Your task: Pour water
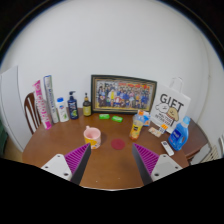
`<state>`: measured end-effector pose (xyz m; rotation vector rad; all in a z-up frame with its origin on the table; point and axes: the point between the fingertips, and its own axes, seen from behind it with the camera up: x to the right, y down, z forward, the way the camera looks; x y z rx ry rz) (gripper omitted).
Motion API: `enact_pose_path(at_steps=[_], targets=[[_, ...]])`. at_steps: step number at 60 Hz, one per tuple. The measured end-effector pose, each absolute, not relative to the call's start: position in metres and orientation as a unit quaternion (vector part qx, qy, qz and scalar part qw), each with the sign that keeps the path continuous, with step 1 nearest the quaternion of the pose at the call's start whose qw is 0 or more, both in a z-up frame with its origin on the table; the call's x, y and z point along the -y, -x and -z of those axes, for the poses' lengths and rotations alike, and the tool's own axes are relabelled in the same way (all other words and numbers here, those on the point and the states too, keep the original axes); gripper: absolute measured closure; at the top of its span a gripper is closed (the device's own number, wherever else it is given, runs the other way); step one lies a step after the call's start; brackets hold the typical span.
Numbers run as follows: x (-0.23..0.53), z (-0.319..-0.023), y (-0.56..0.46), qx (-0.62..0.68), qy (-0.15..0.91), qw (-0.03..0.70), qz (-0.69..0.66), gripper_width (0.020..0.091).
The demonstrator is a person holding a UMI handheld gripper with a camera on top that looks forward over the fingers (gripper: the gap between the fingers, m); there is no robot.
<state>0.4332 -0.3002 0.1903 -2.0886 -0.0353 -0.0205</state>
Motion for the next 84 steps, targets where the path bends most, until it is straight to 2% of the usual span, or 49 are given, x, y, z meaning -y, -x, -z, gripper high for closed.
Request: enact_pose_path(at_steps=[12, 23, 54, 58, 64, 65, 68, 69, 71, 72, 73, 77, 84], targets=[[0.278, -0.173, -0.497, -0.029, 0.871, 0.488, 0.043, 0.0254], [0.232, -0.145, -0.543, -0.036, 0.869, 0.491, 0.045, 0.0254], [-0.002, -0.012, -0.604, -0.016, 0.853, 0.521, -0.012, 0.0267], [-0.021, 0.006, -0.605, -0.013, 0.853, 0.521, -0.013, 0.0316], [-0.039, 0.025, -0.601, 0.003, 0.853, 0.522, -0.017, 0.0436], [-0.041, 0.027, -0.6, 0.006, 0.852, 0.523, -0.021, 0.0467], [-0.045, 0.026, -0.591, 0.012, 0.846, 0.532, -0.034, 0.0662], [-0.046, 0.025, -0.591, 0.013, 0.844, 0.535, -0.032, 0.0693], [-0.046, 0.025, -0.592, 0.017, 0.844, 0.536, -0.027, 0.0709], [-0.047, 0.025, -0.591, 0.02, 0.843, 0.537, -0.026, 0.0749], [-0.046, 0.025, -0.591, 0.021, 0.843, 0.536, -0.023, 0.0747], [-0.046, 0.022, -0.596, 0.02, 0.843, 0.538, -0.006, 0.0821], [-0.041, 0.005, -0.602, 0.038, 0.839, 0.542, 0.037, 0.0826]])
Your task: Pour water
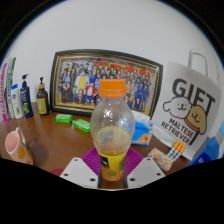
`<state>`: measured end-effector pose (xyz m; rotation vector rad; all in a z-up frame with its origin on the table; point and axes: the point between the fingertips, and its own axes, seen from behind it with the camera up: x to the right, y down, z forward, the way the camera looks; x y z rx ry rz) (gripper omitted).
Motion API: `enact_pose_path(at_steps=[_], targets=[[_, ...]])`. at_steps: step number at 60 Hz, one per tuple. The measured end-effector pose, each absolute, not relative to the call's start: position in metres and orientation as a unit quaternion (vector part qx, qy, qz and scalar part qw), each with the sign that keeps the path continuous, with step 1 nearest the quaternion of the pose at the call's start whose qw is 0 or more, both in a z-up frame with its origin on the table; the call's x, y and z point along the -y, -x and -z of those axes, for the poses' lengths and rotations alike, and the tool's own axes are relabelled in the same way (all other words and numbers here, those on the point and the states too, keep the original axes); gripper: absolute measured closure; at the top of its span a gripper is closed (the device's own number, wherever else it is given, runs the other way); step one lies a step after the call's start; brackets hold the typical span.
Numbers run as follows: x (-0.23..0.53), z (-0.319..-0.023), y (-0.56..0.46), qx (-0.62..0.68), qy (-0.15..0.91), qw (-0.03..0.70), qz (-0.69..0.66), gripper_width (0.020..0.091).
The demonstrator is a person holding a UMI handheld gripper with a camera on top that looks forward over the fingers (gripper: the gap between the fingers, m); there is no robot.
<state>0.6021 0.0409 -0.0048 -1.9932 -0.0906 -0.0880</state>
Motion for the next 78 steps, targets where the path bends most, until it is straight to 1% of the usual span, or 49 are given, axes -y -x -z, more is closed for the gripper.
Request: enact_pose_path(at_steps=[6, 13, 20, 24, 27, 38, 44, 51, 58, 63, 68, 73, 78], targets=[[-0.036, -0.021, -0.607, 0.063, 0.834, 0.541, 0.093, 0.0826], [-0.029, -0.061, -0.601, 0.13, 0.81, 0.541, 0.186, 0.0828], [-0.022, -0.103, -0.581, 0.227, 0.757, 0.532, 0.304, 0.0828], [-0.02, -0.118, -0.564, 0.289, 0.718, 0.517, 0.367, 0.0829], [-0.019, -0.124, -0.55, 0.332, 0.687, 0.501, 0.408, 0.0829], [-0.016, -0.137, -0.516, 0.452, 0.579, 0.418, 0.535, 0.0829], [-0.015, -0.135, -0.502, 0.501, 0.526, 0.367, 0.581, 0.0827], [-0.014, -0.134, -0.482, 0.553, 0.45, 0.326, 0.62, 0.0828], [-0.011, -0.126, -0.469, 0.576, 0.423, 0.3, 0.632, 0.0827], [-0.01, -0.122, -0.465, 0.584, 0.42, 0.299, 0.627, 0.0829], [-0.01, -0.121, -0.466, 0.579, 0.441, 0.311, 0.612, 0.0827], [-0.008, -0.123, -0.473, 0.55, 0.5, 0.346, 0.573, 0.0827], [-0.002, -0.128, -0.477, 0.496, 0.581, 0.406, 0.501, 0.0828]])
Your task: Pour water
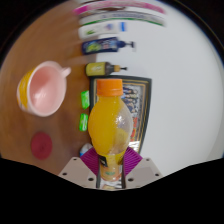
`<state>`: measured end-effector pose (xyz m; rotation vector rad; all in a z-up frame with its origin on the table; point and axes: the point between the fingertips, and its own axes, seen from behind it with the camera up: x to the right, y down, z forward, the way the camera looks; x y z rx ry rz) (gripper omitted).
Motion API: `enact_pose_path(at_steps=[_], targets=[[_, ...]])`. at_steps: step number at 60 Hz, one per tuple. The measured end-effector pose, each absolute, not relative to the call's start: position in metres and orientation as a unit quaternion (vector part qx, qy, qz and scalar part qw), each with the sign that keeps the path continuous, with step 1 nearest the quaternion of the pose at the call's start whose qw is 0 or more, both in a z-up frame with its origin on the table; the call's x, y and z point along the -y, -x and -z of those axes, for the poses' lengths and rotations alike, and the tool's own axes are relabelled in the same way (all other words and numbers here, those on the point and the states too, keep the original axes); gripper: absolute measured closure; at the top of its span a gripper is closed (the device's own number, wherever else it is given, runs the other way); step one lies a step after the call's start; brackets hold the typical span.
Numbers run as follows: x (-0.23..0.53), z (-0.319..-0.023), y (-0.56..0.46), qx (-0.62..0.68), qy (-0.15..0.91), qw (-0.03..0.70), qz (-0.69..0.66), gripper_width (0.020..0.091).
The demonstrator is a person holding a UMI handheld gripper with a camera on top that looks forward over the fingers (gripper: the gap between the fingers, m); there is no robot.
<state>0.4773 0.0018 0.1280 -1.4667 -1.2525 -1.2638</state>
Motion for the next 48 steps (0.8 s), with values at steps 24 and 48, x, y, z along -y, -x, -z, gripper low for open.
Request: enact_pose_path(at_steps=[24, 48], targets=[[0.041, -0.078, -0.456, 0.16, 0.828, 0.536, 0.036, 0.0828], [0.032, 0.017, -0.466, 0.072, 0.838, 0.538, -0.051, 0.0783]])
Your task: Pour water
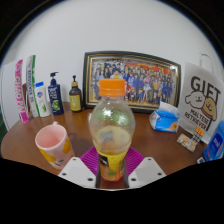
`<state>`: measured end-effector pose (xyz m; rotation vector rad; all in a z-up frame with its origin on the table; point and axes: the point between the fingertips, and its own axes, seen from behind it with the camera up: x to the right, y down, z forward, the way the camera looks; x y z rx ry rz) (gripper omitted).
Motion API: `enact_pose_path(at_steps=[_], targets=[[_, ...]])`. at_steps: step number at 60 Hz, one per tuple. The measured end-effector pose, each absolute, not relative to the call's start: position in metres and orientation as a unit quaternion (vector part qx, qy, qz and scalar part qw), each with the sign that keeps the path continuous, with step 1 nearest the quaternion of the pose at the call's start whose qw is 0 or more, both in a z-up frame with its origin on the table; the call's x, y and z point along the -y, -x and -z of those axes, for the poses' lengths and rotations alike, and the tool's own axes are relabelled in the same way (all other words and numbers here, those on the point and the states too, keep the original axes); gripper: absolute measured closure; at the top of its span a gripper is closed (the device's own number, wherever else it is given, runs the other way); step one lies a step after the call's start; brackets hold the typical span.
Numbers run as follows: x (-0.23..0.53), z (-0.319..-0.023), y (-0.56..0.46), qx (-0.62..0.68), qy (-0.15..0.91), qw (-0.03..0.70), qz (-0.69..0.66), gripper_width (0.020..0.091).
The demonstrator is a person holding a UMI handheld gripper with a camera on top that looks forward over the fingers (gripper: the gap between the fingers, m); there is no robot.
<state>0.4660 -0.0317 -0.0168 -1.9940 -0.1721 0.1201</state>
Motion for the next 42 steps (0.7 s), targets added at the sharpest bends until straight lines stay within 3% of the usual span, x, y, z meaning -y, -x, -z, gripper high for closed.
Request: enact_pose_path(at_steps=[8, 13, 17, 21, 23, 42], targets=[[0.032, 0.017, -0.471, 0.055, 0.829, 0.554, -0.06, 0.0745], [0.032, 0.018, -0.473, 0.048, 0.831, 0.55, -0.061, 0.0654], [0.038, 0.027, -0.471, 0.04, 0.846, 0.528, -0.064, 0.0487], [0.049, 0.028, -0.469, 0.031, 0.856, 0.51, -0.074, 0.0237], [0.055, 0.024, -0.472, 0.023, 0.86, 0.505, -0.068, 0.0265], [0.194, -0.053, -0.461, -0.007, 0.892, 0.452, 0.008, 0.0248]])
